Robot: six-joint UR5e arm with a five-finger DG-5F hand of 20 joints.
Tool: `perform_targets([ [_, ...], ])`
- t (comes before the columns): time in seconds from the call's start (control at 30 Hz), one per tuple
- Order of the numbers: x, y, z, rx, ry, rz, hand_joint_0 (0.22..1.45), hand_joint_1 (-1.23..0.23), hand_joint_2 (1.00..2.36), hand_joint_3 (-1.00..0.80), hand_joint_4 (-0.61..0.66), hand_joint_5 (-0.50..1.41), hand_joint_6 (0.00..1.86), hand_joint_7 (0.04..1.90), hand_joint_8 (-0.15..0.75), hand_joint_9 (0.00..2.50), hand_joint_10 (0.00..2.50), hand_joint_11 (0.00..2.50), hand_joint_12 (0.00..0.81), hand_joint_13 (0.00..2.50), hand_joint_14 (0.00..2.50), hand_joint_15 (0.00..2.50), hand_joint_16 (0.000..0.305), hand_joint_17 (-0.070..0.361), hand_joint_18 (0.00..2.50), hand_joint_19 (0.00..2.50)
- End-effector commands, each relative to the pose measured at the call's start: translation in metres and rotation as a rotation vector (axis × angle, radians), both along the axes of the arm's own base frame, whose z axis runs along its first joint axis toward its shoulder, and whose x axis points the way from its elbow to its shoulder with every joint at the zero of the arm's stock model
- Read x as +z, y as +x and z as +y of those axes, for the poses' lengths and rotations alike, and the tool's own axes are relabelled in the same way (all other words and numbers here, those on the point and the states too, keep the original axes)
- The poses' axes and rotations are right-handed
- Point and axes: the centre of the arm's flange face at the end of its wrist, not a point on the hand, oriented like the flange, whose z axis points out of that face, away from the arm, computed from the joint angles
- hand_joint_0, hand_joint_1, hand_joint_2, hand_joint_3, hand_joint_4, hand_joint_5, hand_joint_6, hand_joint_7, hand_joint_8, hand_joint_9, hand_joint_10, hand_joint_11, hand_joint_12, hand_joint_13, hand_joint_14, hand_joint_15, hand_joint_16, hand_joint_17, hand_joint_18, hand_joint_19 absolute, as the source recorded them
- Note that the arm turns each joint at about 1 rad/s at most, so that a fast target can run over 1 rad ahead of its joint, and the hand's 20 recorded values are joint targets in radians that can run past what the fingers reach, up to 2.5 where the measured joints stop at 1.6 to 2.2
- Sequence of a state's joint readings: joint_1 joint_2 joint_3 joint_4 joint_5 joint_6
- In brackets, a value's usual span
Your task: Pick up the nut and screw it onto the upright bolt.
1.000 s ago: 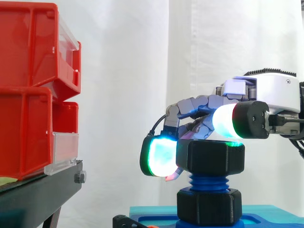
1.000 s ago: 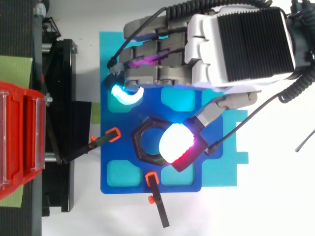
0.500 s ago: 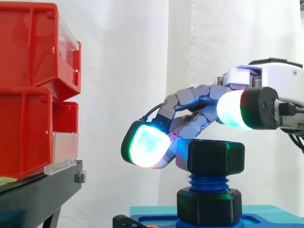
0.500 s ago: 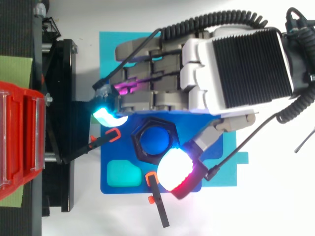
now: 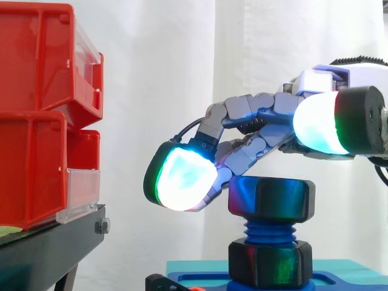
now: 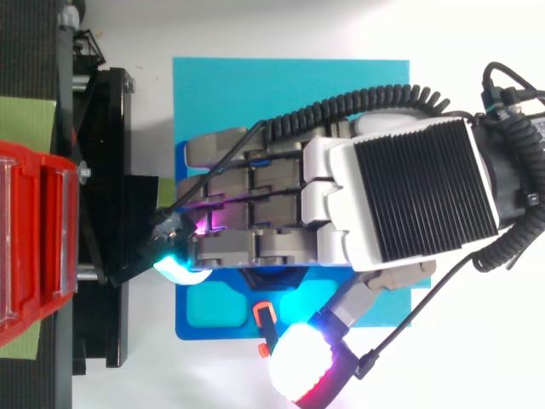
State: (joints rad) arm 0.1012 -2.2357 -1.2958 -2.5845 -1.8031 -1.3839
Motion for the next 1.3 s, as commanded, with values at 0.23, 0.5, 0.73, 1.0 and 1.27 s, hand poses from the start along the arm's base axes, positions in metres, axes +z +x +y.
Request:
perform_targets([
  [0.23, 0.001, 0.000, 0.003, 0.007, -0.003, -0.004, 0.50, -0.13, 1.00, -0.50, 0.25, -0.11, 0.50, 1.11, 0.254, 0.69, 0.00, 0.00, 0.252, 0.63, 0.00, 0.00, 0.029, 0.066, 0.43, 0.09],
  [0.5, -0.001, -0.001, -0.009, -0.008, -0.010, 0.000, 0.50, -0.15, 1.00, -0.50, 0.25, -0.10, 0.50, 1.17, 0.258, 0.70, 0.00, 0.00, 0.246, 0.64, 0.00, 0.00, 0.028, 0.064, 0.44, 0.08],
  [0.73, -0.002, -0.003, -0.025, -0.022, -0.028, 0.002, 0.51, -0.21, 1.00, -0.50, 0.23, -0.08, 0.50, 1.34, 0.276, 0.74, 0.00, 0.00, 0.212, 0.68, 0.00, 0.00, 0.020, 0.045, 0.44, 0.00],
  [1.0, -0.003, -0.008, -0.055, -0.049, -0.146, -0.026, 0.52, -0.25, 1.00, -0.50, 0.20, -0.08, 0.55, 1.39, 0.280, 0.77, 0.00, 0.00, 0.199, 0.70, 0.00, 0.00, 0.017, 0.039, 0.45, 0.00],
  [1.27, -0.005, -0.013, -0.069, -0.034, -0.158, -0.014, 0.53, -0.25, 1.00, -0.50, 0.19, -0.09, 0.68, 1.23, 0.284, 0.80, 0.00, 0.00, 0.195, 0.72, 0.00, 0.00, 0.016, 0.036, 0.48, 0.00],
])
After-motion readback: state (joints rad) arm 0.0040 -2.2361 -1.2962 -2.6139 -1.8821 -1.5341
